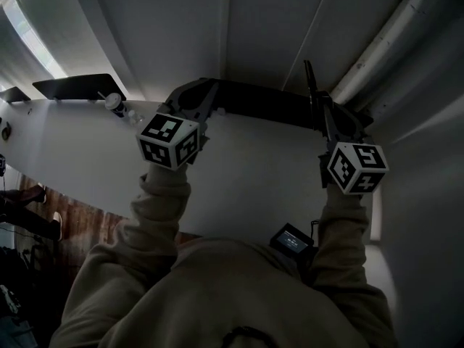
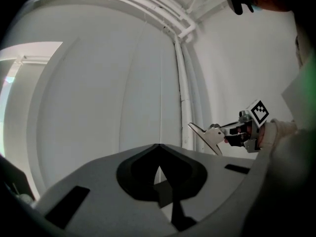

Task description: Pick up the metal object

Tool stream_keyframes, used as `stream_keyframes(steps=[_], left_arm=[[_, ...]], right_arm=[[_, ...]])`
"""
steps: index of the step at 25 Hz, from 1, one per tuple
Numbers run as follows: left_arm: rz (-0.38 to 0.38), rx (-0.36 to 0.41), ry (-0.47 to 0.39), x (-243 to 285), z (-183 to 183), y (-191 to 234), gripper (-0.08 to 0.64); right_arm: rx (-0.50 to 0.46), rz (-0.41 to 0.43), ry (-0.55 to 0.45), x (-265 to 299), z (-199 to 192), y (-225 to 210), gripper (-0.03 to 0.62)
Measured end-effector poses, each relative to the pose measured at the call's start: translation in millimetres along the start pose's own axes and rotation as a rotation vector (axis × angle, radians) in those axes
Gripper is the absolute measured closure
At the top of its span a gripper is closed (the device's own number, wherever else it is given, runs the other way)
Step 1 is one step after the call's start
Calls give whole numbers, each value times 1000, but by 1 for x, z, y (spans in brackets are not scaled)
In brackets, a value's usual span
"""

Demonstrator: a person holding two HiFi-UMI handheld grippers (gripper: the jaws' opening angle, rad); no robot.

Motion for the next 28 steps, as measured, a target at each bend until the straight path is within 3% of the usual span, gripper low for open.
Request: stream_keyframes(steps=[5,13,28], left_arm=[[-1,11,-96,-9,51,4,557],[-9,61,-149,-11,95,1,557],[-58,66,-139,-2,90,-18,557]], right_arm=[[17,17,-72,-12,36,4,571],[-11,27,-130,-22,72,11,571],[-7,0,-152,-32,68,3,571]])
Point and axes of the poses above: the fingertips, and each gripper's own axes: x forward along the fingers, y to its left, z out of its top, the point moved 2 cm from there along -x, backward along the fingers, and after that the axes turned 2 degrees about -z, right-handed, at the moved point
